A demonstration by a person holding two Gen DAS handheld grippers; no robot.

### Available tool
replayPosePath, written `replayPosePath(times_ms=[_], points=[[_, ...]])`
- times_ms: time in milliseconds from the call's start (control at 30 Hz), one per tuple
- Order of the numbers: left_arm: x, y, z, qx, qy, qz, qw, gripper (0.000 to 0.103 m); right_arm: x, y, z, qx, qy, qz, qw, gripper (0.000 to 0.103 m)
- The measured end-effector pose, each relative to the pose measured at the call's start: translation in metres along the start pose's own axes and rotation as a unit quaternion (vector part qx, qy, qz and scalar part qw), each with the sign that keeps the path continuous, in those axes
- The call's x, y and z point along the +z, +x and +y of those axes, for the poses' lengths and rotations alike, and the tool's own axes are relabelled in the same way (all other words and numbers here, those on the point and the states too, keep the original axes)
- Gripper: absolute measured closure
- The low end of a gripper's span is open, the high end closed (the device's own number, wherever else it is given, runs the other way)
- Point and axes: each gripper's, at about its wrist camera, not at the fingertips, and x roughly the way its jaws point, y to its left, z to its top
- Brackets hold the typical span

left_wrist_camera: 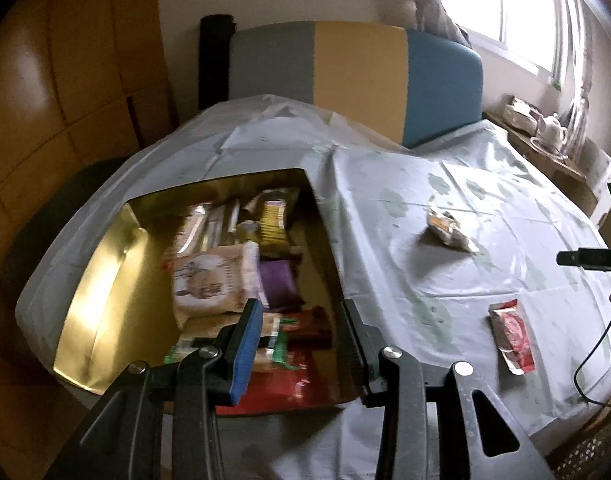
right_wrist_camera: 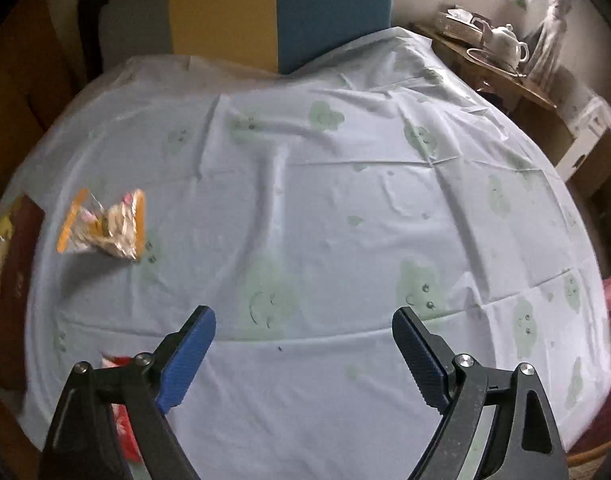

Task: Organize snacks
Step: 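Withdraw both grippers from the tray back over the table, then reach the left gripper to the clear orange-edged nut bag and grasp it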

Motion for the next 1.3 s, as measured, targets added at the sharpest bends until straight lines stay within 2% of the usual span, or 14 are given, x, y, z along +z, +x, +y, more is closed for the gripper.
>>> replayPosePath(times_ms=[267,567,800,1100,1300], points=[[-0.001,0.004,-0.036,-0.028,0.036,0.011,0.9989,0.063,0.000,0.004,0.004,0.002,0.000,0.010,1.000,0.012],[0.003,0.009,-0.069,-0.063,0.068,0.020,0.9955,0.063,-0.001,-0.002,-0.001,0.009,0.019,0.004,1.000,0.010],[0.007,0.018,-0.090,-0.069,0.089,0.029,0.9932,0.063,-0.001,-0.005,-0.001,0.018,0.018,0.002,1.000,0.010],[0.015,0.037,-0.113,-0.082,0.105,0.048,0.9900,0.063,0.001,-0.012,-0.002,0.036,0.025,-0.010,0.999,0.009],[0.025,0.055,-0.124,-0.097,0.092,0.071,0.9884,0.063,0.002,-0.016,-0.004,0.043,0.031,-0.017,0.998,0.009]])
